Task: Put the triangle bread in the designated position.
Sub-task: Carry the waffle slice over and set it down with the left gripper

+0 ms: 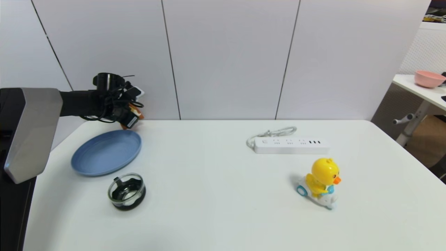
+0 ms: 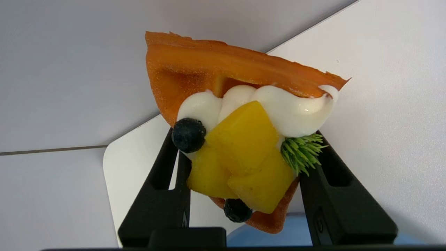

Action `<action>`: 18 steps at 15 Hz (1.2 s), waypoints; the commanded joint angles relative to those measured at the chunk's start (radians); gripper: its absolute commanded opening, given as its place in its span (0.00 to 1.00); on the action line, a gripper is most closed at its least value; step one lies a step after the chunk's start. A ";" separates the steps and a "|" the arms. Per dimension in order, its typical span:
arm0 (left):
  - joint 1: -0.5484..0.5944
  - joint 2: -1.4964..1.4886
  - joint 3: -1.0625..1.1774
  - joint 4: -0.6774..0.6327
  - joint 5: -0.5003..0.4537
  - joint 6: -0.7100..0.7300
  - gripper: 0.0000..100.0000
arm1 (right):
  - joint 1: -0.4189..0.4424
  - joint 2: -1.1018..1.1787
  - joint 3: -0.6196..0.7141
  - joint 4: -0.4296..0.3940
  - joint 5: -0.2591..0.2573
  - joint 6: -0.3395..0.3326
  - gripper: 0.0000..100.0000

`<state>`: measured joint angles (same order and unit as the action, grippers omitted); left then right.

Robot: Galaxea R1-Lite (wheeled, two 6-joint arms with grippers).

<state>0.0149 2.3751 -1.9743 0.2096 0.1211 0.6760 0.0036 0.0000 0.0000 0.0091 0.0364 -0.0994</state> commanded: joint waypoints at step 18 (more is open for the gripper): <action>0.000 -0.013 -0.002 -0.044 0.014 -0.004 1.00 | 0.001 0.000 0.002 0.002 0.000 -0.002 1.00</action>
<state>0.0153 2.3683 -1.9757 0.1619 0.1340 0.6681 0.0036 0.0000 0.0000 0.0096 0.0368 -0.0994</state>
